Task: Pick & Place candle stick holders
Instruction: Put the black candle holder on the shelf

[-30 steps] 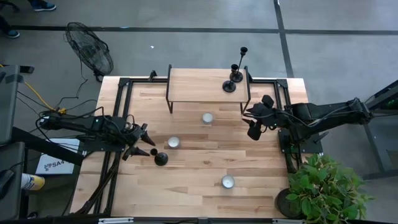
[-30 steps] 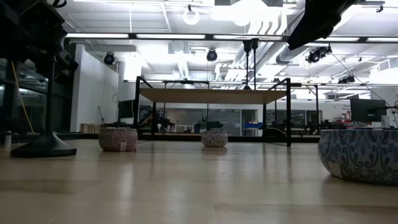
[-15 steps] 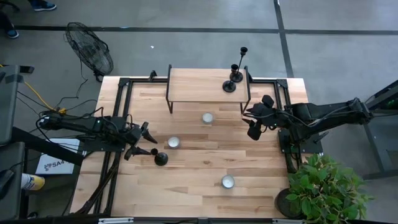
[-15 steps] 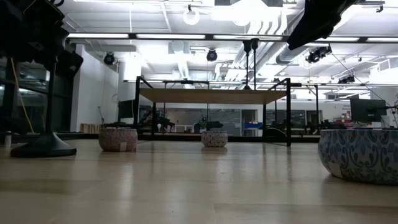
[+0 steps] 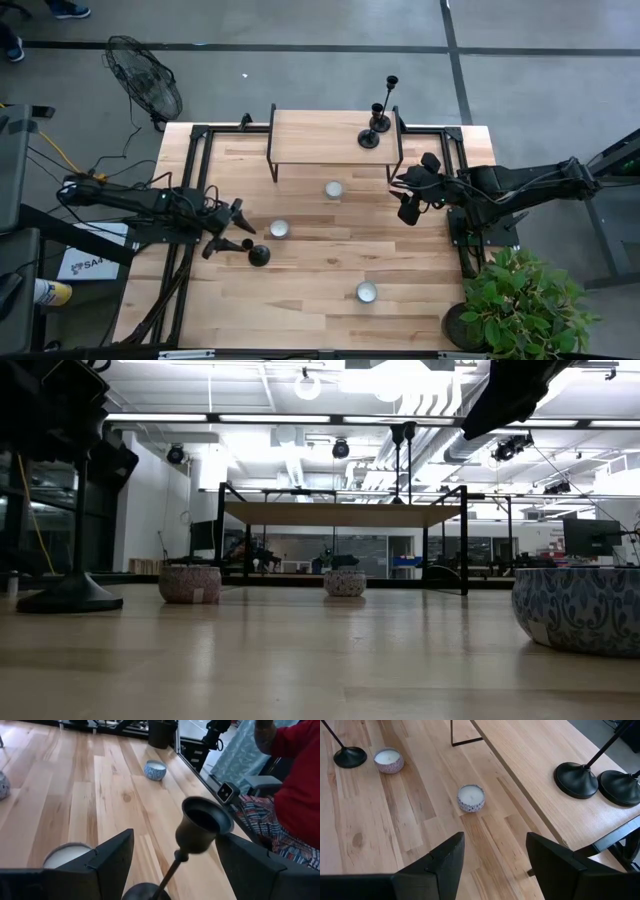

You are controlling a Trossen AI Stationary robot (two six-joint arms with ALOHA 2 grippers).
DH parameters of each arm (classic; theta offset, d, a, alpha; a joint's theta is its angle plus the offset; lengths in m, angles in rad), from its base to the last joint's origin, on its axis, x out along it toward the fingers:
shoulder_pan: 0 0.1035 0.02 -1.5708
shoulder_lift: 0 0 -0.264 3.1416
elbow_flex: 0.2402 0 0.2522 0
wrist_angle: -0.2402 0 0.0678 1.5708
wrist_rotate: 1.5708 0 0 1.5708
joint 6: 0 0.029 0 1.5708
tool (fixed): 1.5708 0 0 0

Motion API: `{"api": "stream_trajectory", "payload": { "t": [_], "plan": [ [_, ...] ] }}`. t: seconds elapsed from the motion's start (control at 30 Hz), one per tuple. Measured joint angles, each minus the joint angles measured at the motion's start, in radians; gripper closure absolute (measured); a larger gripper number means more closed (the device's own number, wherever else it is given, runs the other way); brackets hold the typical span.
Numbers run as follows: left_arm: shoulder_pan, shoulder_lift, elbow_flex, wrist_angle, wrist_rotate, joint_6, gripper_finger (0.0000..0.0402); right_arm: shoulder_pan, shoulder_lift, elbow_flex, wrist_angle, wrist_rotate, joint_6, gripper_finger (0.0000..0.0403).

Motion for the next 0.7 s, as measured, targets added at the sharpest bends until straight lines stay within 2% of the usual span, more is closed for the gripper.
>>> {"api": "stream_trajectory", "payload": {
  "t": [0.27, 0.5, 0.7],
  "plan": [
    [0.000, 0.079, 0.000, 0.034, 0.035, 0.000, 0.0126, 0.000, 0.000, 0.000, 0.000, 0.000, 0.000, 0.0194],
    [0.000, 0.103, 0.000, 0.174, 0.059, 0.020, 0.0126, 0.000, 0.000, 0.000, 0.000, 0.000, 0.000, 0.0194],
    [0.000, 0.103, 0.000, 0.157, 0.072, 0.046, 0.0126, 0.000, 0.000, 0.000, 0.000, 0.000, 0.000, 0.0194]
  ]
}}
